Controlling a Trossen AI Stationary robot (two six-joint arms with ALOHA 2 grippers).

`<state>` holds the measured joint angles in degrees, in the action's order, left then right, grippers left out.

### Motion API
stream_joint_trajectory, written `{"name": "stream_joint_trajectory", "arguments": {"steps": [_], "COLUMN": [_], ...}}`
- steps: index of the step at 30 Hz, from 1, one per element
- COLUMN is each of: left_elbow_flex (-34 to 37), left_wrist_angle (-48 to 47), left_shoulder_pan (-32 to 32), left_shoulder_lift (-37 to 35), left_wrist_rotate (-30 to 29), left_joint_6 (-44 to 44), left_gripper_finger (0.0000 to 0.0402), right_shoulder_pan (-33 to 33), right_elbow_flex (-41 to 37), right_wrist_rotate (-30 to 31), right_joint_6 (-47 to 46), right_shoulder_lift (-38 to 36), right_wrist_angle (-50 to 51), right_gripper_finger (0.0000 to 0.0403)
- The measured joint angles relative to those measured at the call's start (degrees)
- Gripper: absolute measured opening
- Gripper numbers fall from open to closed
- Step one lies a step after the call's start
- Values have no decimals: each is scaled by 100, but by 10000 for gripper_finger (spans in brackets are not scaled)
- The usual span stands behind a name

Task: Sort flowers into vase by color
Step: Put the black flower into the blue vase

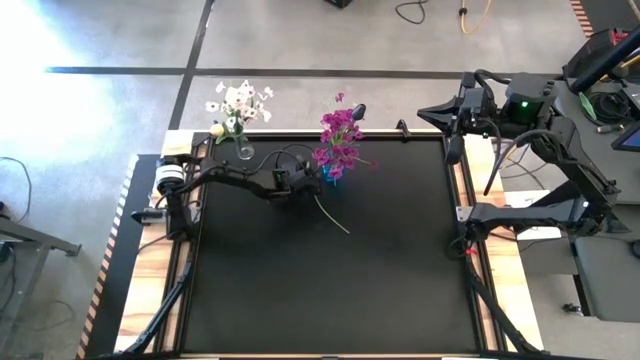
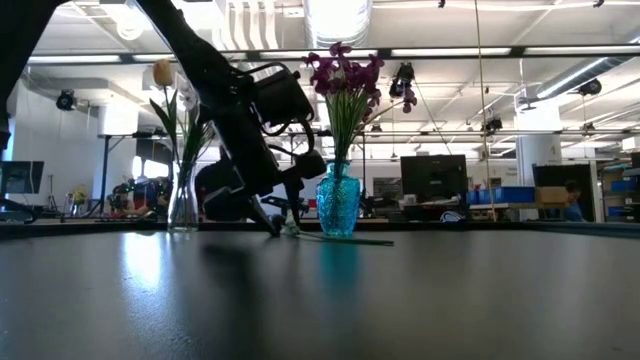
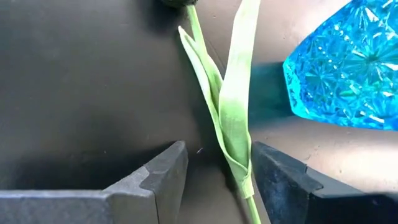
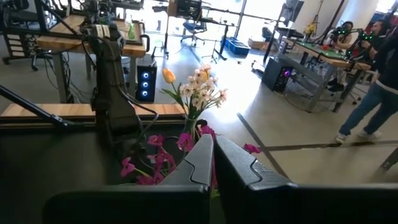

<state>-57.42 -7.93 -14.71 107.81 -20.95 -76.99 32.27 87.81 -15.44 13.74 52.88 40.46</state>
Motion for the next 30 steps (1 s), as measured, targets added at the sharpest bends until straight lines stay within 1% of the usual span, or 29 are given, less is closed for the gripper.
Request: {"name": "stream_joint_trajectory", "arguments": {"steps": [4,7,10,18,24,30], "left_elbow_flex": [0,1,1,12,14,14], "left_wrist_angle": [27,-23,-92,-336,-474,-990], "left_shoulder_pan": [-8,-12,-18,-13,-3,36], "left_shoulder_lift": [-11,-13,-30,-235,-454,-911], "left_wrist_rotate": [57,109,146,220,212,232], "left_joint_6": [242,254,341,615,641,590], "left_gripper_finger": [163,144,112,10,2,6], "right_shoulder_pan": [0,0,0,0,0,-1], "right_elbow_flex": [0,0,0,0,0,0], "right_wrist_rotate": [0,0,0,0,0,0], "right_joint_6": [28,47,41,34,30,22], "right_shoulder_lift": [0,1,0,2,2,2], "right_wrist_angle": [-2,-2,-2,-2,-2,1], "right_gripper_finger": [9,9,9,9,9,9]}}
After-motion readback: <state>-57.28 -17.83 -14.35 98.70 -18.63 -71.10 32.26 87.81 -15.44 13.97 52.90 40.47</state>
